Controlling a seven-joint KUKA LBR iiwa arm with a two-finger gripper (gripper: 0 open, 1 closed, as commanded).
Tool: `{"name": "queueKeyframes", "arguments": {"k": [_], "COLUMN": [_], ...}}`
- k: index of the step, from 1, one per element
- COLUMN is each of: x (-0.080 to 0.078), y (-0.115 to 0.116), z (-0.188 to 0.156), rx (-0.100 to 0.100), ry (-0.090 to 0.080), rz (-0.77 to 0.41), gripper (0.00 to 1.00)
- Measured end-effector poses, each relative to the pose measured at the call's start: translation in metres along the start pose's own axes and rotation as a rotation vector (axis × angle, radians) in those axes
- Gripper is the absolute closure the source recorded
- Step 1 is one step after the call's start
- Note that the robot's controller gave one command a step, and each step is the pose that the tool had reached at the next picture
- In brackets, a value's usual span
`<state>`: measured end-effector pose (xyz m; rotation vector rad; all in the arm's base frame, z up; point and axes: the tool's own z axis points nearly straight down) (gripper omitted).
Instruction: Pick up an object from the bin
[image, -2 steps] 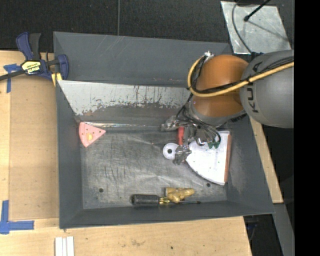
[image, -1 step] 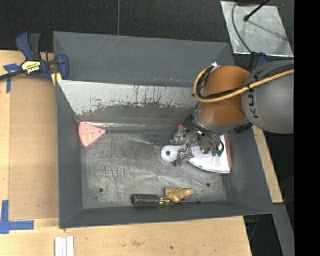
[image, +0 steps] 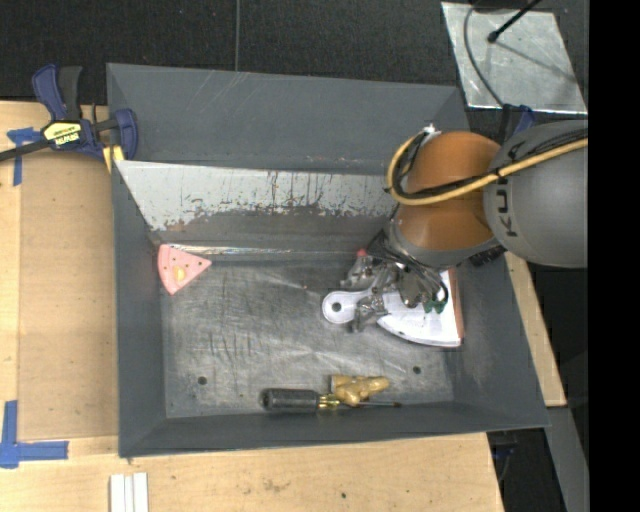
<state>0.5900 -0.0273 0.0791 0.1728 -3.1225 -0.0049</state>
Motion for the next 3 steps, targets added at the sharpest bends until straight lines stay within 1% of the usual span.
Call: {"name": "queueKeyframes", "arguments": {"k": [1,2,3], "x": [0.007,0.007,0.02], "y": [-0.001,-0.001,0.005], "z": [-0.057,-0.057,-0.152], "rx": [0.004,0.004,0.004], "ry": [-0.017,-0.017,-0.017], "rz": [-0.013,-0.013,-0.033], "gripper": [1.0,1.0,1.0]}}
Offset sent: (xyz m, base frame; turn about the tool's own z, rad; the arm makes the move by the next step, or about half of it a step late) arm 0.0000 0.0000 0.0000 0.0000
